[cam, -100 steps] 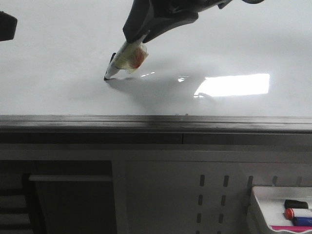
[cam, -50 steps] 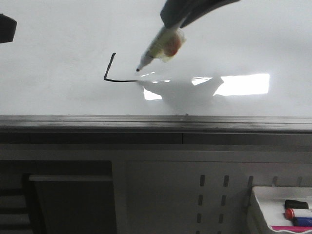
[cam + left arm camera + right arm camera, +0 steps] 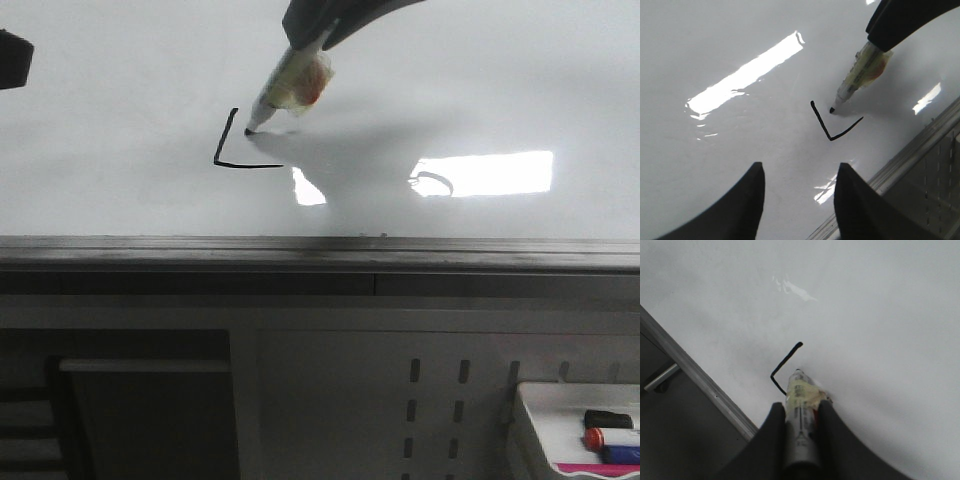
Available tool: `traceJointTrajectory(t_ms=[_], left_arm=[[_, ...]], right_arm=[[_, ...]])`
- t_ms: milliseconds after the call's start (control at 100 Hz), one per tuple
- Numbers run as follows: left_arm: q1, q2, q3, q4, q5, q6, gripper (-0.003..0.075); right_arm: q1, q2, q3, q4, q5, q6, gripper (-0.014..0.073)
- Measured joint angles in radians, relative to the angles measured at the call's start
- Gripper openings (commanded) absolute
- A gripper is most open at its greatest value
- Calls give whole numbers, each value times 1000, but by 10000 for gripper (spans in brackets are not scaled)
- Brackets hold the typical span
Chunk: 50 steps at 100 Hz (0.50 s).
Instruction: Write number 4 on whiteboard
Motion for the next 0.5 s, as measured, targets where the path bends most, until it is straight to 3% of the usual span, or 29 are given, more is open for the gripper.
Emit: traceJointTrajectory(t_ms=[500], left_arm=[[-6, 0, 0, 34, 10, 0, 304]], right_arm=[[80, -17, 102, 21, 48, 0, -64]])
